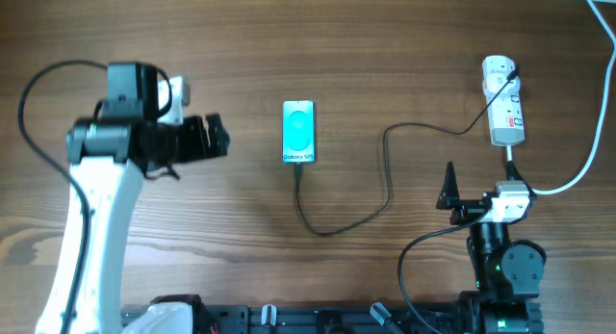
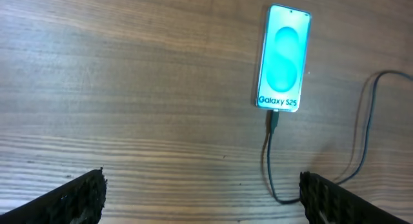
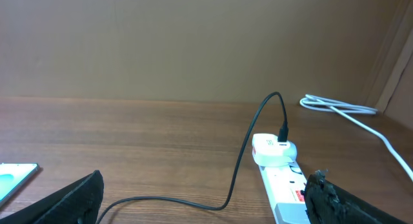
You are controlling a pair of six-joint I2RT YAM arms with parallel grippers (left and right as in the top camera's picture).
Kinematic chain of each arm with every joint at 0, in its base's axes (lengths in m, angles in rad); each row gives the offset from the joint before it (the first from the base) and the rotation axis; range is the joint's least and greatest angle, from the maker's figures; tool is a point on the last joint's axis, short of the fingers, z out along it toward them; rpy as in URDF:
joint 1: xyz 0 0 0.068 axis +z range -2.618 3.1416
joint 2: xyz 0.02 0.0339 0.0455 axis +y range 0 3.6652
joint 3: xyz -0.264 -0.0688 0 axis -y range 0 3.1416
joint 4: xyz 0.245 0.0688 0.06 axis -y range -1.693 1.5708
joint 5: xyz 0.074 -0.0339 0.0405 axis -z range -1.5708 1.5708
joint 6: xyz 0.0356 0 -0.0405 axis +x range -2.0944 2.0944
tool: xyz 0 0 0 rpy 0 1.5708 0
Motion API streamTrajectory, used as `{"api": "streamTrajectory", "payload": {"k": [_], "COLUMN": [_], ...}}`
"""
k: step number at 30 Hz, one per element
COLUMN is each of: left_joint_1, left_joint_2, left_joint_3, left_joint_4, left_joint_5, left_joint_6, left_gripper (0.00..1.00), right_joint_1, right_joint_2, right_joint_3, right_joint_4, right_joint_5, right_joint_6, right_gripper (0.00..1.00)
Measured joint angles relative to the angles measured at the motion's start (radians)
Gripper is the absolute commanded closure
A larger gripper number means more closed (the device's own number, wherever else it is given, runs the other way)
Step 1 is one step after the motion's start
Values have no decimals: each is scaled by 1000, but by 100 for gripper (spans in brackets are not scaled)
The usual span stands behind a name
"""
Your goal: Plug charger to phone and switch on socket
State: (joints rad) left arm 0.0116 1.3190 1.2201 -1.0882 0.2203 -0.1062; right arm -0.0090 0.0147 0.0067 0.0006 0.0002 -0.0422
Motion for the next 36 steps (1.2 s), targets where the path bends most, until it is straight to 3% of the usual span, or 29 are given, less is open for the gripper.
{"api": "streamTrajectory", "payload": {"k": [5,13,22,27,36], "left_joint_1": [0,0,0,2,15], "left_joint_2": [-200,-569,-947,-1052,-1260], "left_joint_3": [-120,-502,-588,-706,-1017], "left_joint_4": [116,409,410,470,873], "left_joint_5": [-11,-11,-11,-11,-11], "left_joint_6": [3,8,8,8,8], "left_gripper": [0,0,0,0,0], "right_joint_1": [0,0,0,0,0], "right_joint_2": [0,-1,-1,-1,-1], "right_joint_3": [0,0,0,0,0], "right_joint_4": [0,0,0,0,0], "right_joint_5": [0,0,0,0,0], "right_joint_6": [0,0,0,0,0], "right_gripper": [0,1,0,0,0]}}
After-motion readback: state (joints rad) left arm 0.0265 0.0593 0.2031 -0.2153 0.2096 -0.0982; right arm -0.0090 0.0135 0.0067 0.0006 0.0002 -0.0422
